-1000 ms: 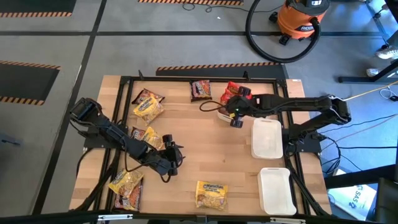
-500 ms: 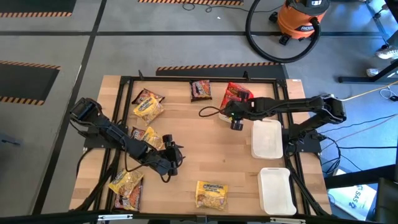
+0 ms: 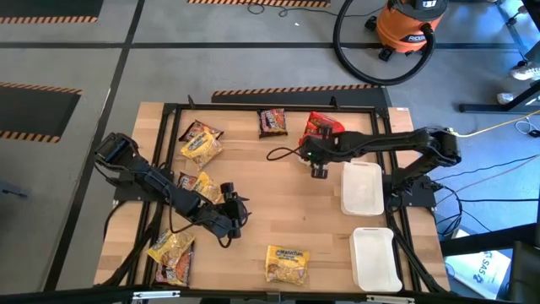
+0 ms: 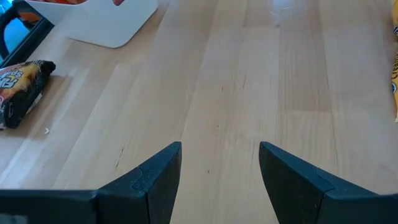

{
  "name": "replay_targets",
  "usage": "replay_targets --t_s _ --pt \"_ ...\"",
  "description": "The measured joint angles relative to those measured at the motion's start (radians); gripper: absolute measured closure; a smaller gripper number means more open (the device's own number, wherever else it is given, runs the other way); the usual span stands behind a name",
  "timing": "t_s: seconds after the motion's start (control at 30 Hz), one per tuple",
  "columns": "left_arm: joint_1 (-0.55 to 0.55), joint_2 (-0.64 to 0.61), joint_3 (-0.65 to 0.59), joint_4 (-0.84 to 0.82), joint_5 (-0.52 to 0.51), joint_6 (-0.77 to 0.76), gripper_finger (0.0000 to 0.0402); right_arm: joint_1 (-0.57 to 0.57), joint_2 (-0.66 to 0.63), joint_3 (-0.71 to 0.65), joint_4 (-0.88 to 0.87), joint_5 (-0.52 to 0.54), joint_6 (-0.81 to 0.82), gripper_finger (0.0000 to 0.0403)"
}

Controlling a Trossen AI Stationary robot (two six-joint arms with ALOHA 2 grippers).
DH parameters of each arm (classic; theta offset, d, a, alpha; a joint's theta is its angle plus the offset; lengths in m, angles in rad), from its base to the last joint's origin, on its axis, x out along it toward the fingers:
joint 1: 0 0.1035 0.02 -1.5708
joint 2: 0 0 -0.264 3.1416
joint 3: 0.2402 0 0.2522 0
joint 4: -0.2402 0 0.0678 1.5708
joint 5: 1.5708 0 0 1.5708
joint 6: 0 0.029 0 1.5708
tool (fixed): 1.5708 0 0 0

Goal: Sort Maruchan noodles
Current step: Put the orange noodle pack into the top white bin

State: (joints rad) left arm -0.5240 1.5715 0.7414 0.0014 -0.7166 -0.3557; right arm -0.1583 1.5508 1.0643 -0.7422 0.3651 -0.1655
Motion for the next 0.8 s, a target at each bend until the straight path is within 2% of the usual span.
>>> replay_targets --t_s 0.23,0.5,0.6,0.8 --pt "0.000 0.000 0.000 0.001 0.000 0.000 0.0192 0.001 0.062 0.002 0.013 -0.003 0.010 0.0326" --pt "0.000 0.000 0.000 0.003 0.000 0.000 0.0192 0.001 0.069 0.002 -0.003 0.011 0.075 0.0322" --pt "0.000 0.000 0.000 0.003 0.000 0.000 0.0192 0.001 0.069 0.002 -0.032 0.020 0.071 0.0297" --pt "0.000 0.000 0.000 0.003 0.000 0.001 0.0192 0.001 0.067 0.002 -0.084 0.110 0.057 0.0205"
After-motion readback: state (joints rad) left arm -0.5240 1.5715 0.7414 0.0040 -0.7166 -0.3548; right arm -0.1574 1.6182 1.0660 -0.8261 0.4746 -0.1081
